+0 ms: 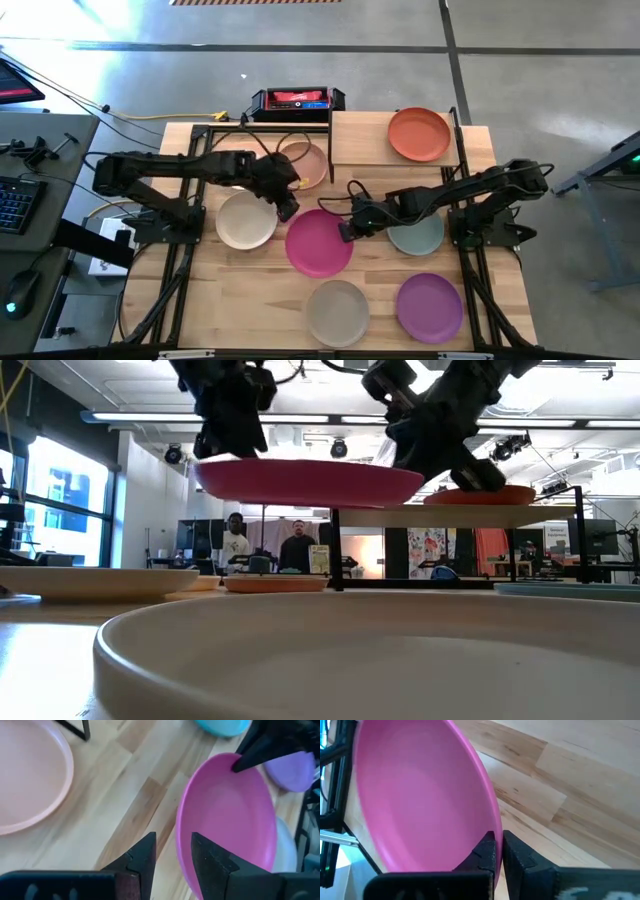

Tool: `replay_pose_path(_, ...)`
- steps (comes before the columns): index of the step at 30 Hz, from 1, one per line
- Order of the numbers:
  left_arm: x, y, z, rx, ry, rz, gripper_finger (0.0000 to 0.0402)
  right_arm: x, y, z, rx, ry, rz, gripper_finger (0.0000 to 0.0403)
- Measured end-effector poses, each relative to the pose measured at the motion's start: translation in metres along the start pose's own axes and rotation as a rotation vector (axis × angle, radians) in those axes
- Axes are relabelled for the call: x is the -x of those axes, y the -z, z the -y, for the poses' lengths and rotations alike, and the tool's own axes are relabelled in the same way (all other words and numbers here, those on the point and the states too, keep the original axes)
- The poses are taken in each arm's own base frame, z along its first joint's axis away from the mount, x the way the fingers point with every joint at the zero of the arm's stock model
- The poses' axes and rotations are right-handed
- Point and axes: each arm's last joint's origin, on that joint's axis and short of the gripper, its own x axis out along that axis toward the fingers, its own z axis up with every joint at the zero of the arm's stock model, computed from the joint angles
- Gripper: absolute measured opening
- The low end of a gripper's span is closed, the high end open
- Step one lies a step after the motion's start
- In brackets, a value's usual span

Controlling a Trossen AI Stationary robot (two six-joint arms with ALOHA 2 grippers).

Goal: Place and stack plates onto a shelf
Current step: Stack the pink plate on top of the orange plate on the shelf

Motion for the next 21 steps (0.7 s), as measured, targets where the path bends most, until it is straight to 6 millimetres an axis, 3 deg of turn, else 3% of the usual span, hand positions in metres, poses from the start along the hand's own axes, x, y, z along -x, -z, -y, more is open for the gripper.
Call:
replay_pose_path(6,0.027,0.001,0.001,-0.021,0.029,0.066,0.0113,0.027,-0.006,0.004,-0.007,-0.002,0.017,0.0)
replay_pose_path(13,0.049,0.004,0.001,-0.033,0.052,0.128,0.0113,0.072,-0.023,0.026,-0.035,0.08,0.085,0.0)
replay_pose_path(21,0.054,0.005,-0.001,-0.112,-0.007,0.163,0.0113,0.134,-0.049,0.061,-0.1,0.079,0.215,0.0)
